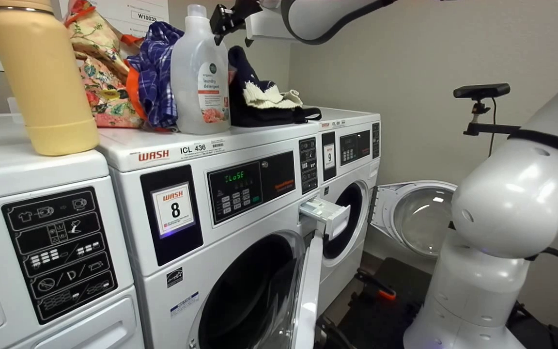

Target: Pour some detergent into the washing machine drawer in the middle

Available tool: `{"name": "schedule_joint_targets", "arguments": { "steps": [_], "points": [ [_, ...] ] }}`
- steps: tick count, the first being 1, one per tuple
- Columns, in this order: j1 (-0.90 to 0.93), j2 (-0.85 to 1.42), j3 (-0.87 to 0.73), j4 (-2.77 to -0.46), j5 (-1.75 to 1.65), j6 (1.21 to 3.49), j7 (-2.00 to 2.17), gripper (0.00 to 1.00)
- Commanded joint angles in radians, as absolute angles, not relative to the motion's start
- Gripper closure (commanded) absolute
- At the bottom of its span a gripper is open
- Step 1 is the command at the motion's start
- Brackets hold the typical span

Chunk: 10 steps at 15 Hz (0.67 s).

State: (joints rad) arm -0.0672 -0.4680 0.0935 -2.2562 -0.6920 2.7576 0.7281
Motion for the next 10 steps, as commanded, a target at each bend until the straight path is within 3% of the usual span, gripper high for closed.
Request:
{"name": "schedule_joint_targets", "arguments": {
  "steps": [1, 10],
  "points": [
    [-0.098, -0.533, 0.129, -2.269, -0.609, 2.697, 0.647, 0.0],
    [-0.137, -0.69, 0.143, -2.227, -0.386, 2.379, 0.454, 0.0]
  ]
}}
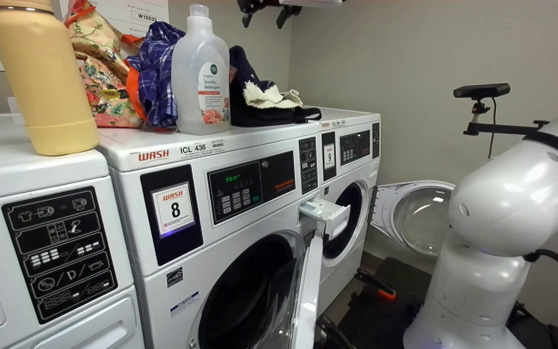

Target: Pour some detergent into the washing machine drawer in the middle

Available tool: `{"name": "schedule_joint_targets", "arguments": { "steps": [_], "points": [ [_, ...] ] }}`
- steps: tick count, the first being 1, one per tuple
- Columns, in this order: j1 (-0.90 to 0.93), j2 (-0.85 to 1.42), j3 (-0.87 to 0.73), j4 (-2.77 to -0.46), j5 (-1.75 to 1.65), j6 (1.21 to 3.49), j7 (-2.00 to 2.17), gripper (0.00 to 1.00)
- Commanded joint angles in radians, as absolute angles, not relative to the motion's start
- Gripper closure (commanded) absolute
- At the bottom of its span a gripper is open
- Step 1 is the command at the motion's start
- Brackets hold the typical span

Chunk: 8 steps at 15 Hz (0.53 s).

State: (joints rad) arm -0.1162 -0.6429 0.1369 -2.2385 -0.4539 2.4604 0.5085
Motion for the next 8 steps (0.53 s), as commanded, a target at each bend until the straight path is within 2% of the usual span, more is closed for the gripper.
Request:
{"name": "schedule_joint_targets", "arguments": {
  "steps": [1, 8],
  "points": [
    [-0.139, -0.7, 0.141, -2.224, -0.367, 2.356, 0.444, 0.0],
    [-0.145, -0.729, 0.121, -2.229, -0.275, 2.29, 0.42, 0.0]
  ]
}}
